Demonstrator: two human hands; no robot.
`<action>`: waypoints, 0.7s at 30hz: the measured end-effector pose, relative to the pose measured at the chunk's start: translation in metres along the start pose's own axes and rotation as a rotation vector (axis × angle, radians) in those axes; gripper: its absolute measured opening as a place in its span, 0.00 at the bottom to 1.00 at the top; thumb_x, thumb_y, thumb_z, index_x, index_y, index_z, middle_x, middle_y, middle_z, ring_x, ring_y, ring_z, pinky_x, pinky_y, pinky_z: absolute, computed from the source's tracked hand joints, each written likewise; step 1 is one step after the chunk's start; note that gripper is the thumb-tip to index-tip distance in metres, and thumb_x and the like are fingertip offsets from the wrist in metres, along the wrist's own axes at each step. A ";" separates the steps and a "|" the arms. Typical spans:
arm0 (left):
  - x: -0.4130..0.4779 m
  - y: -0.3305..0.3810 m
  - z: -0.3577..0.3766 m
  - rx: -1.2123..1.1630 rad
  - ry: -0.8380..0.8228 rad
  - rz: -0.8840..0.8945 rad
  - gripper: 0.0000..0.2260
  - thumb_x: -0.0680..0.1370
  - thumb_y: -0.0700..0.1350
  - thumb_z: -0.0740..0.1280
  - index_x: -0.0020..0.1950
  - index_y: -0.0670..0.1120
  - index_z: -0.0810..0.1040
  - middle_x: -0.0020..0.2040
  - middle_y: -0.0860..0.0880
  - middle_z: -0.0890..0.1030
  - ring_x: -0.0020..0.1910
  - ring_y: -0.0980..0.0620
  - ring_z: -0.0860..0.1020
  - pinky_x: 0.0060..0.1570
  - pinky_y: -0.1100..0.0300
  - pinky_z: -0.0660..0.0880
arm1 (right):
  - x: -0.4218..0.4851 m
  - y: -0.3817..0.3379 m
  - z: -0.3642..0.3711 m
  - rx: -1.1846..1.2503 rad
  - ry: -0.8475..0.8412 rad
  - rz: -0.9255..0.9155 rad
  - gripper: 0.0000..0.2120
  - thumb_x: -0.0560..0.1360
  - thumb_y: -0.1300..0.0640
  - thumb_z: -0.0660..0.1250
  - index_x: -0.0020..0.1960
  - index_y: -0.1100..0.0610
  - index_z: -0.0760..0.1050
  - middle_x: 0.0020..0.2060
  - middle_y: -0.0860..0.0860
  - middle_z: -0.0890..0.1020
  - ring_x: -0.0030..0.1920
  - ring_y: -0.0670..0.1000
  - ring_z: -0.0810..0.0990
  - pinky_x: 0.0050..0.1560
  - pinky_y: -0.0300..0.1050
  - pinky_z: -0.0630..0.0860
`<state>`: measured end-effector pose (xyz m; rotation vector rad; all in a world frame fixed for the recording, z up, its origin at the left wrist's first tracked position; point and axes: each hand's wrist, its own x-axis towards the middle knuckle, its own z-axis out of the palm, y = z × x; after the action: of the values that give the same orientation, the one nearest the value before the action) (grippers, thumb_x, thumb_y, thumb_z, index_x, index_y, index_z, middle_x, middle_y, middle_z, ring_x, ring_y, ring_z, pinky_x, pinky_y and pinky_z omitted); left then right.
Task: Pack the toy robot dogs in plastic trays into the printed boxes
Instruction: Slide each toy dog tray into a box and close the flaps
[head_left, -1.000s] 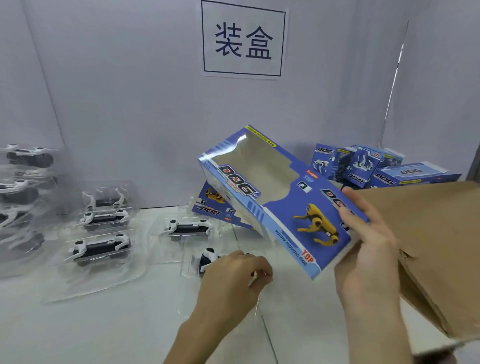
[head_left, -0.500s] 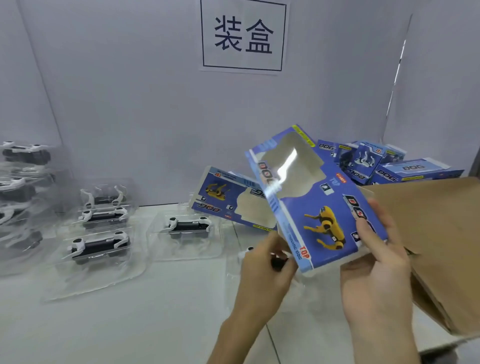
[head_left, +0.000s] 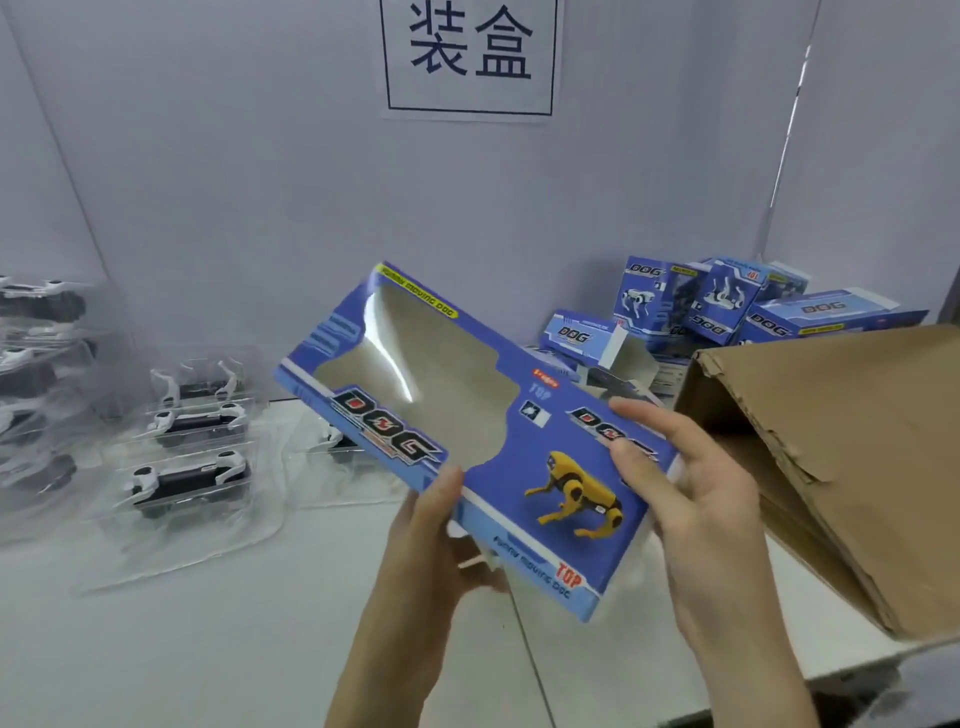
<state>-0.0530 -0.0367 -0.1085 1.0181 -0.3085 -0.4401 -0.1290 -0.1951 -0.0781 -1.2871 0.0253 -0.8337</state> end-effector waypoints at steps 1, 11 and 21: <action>0.000 0.002 -0.005 -0.011 0.034 0.019 0.23 0.70 0.58 0.68 0.58 0.45 0.80 0.55 0.40 0.84 0.46 0.41 0.81 0.40 0.52 0.78 | 0.001 0.004 -0.001 -0.106 0.062 -0.046 0.07 0.75 0.51 0.68 0.50 0.47 0.83 0.43 0.51 0.87 0.42 0.53 0.86 0.36 0.46 0.81; -0.014 0.024 -0.037 -0.559 0.093 0.080 0.37 0.70 0.70 0.69 0.72 0.48 0.77 0.63 0.48 0.78 0.30 0.52 0.73 0.28 0.62 0.74 | 0.005 0.021 -0.040 -1.091 -0.326 0.109 0.11 0.72 0.43 0.73 0.53 0.33 0.77 0.53 0.29 0.77 0.64 0.38 0.69 0.65 0.43 0.59; -0.019 0.029 -0.039 -0.791 -0.020 -0.115 0.36 0.76 0.71 0.61 0.72 0.45 0.76 0.65 0.45 0.80 0.33 0.55 0.78 0.26 0.65 0.75 | 0.005 0.039 -0.039 -1.020 -0.455 0.127 0.41 0.59 0.44 0.80 0.67 0.33 0.64 0.68 0.26 0.60 0.73 0.35 0.54 0.66 0.28 0.59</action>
<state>-0.0460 0.0145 -0.1031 0.2581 -0.0722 -0.6097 -0.1228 -0.2288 -0.1214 -2.3836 0.1851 -0.3741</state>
